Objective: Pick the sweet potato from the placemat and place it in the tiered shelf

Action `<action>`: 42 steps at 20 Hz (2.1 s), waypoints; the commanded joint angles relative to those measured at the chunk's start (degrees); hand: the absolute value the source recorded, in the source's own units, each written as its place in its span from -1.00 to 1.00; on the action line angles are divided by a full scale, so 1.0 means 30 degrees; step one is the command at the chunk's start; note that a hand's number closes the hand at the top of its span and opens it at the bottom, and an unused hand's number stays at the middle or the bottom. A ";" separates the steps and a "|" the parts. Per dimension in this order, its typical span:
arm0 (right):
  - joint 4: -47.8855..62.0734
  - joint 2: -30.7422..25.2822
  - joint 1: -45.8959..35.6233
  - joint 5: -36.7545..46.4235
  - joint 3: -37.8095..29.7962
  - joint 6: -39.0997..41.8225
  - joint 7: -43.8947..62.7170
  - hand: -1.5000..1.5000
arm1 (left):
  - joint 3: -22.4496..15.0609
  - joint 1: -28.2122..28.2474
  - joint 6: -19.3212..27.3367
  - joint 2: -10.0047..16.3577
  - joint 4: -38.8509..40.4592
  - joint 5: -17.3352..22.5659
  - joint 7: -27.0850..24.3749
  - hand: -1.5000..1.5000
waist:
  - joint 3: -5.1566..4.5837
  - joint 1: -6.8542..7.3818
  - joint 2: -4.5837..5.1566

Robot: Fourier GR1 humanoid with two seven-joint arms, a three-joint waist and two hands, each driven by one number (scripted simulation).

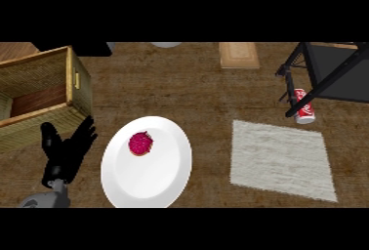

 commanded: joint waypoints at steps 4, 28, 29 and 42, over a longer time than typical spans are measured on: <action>0.6740 -0.1948 -0.2093 0.1910 0.1281 -0.1946 -0.3928 1.00 | 0.0106 0.0522 -0.0585 -0.0025 0.0430 -0.0056 -0.0955 0.00 | 0.0006 0.0177 0.0051; 2.1350 -0.2946 -0.6975 0.6538 0.4729 -0.7172 -1.4173 1.00 | 0.0246 -0.0489 -0.0262 -0.0553 0.0406 -0.0355 -0.0112 0.00 | 0.0020 0.0371 0.0142; 2.0778 -0.2787 -0.7170 0.6163 0.4656 -0.6562 -1.3685 1.00 | -0.0448 0.0788 0.0076 -0.0939 -0.1018 -0.0795 0.0208 0.00 | 0.0020 0.0313 0.0060; 2.4890 -0.3876 -0.8567 0.7832 0.5421 -0.6861 -1.7033 1.00 | 0.0951 -0.1436 -0.0629 -0.0237 0.1956 -0.0301 -0.0563 0.00 | 0.0011 0.0258 0.0186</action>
